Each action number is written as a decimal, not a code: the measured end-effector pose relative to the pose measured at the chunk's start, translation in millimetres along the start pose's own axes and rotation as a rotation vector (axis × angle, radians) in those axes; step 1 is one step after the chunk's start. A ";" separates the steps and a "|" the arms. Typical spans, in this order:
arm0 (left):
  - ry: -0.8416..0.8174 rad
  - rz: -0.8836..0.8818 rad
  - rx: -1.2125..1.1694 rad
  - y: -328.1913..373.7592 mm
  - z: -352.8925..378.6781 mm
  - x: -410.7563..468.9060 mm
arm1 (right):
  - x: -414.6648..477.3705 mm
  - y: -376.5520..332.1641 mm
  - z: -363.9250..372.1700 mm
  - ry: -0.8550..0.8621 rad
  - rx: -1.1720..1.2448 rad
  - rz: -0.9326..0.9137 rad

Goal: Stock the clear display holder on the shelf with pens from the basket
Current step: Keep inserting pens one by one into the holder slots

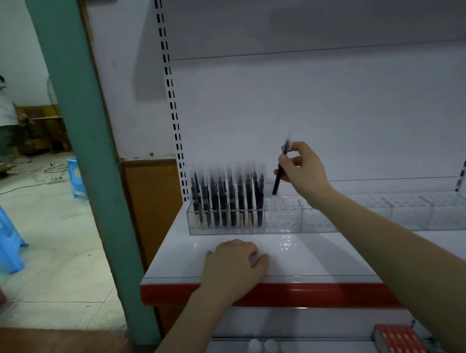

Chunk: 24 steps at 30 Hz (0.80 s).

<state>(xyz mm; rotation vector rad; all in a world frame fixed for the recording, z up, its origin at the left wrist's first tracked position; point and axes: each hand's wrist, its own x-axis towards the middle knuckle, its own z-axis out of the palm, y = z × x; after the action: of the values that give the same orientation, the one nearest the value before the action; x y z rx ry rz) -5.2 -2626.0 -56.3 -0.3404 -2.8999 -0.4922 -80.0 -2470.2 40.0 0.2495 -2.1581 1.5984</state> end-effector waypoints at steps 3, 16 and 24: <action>-0.008 -0.001 0.000 -0.8 0.4 0.3 | 3.2 1.4 9.3 -0.038 -0.021 -0.011; 0.006 -0.006 0.011 0.5 -0.4 0.0 | 10.4 6.3 15.8 -0.103 -0.167 -0.036; 0.000 -0.002 0.018 0.1 0.7 1.2 | 8.0 15.7 18.2 -0.176 -0.298 0.034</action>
<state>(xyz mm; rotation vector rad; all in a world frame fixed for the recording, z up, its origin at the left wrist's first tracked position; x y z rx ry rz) -6.4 -2625.5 -56.6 -0.3340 -2.9029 -0.4655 -97.7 -2481.5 25.8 0.2680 -2.5112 1.2897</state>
